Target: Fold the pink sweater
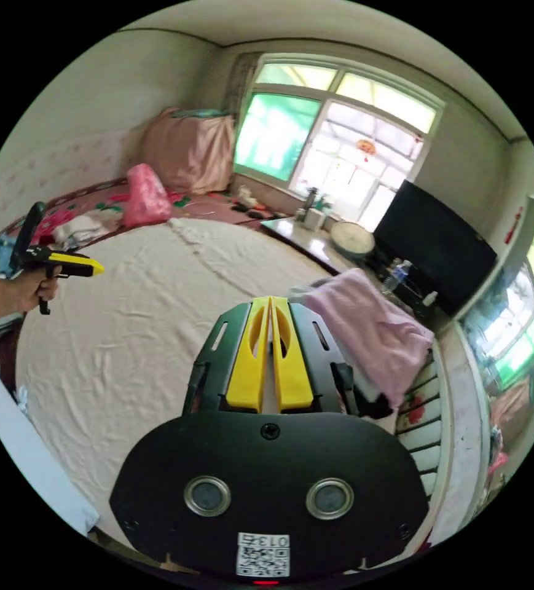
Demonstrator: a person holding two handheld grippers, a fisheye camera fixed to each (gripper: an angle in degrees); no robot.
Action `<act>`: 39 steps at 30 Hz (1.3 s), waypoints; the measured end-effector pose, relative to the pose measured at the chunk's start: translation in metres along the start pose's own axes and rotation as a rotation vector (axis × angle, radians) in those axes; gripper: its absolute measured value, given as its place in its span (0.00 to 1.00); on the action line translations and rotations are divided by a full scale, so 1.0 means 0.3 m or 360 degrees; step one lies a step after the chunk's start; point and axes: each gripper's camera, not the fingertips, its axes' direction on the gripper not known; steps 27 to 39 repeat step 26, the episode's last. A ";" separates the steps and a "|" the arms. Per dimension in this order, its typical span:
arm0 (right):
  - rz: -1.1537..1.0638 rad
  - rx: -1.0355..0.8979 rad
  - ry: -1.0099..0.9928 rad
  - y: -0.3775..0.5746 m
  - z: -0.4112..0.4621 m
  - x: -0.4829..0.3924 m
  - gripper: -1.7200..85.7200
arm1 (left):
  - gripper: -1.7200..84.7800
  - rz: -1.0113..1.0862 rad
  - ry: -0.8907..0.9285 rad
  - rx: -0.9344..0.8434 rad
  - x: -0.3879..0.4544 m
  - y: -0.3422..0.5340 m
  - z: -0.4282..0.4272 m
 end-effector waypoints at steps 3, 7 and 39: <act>-0.0153 -0.0060 -0.0327 -0.076 0.051 -0.399 0.03 | 0.04 -0.0193 -0.0241 -0.0181 -0.238 0.284 -0.211; -0.0291 -0.0106 -0.0746 -0.213 0.111 -0.835 0.06 | 0.12 -0.0486 -0.0603 -0.0343 -0.527 0.602 -0.556; -0.0839 -0.0806 -0.1206 -1.011 0.598 -2.286 0.16 | 0.22 -0.0528 -0.0878 -0.0392 -1.397 0.498 -1.158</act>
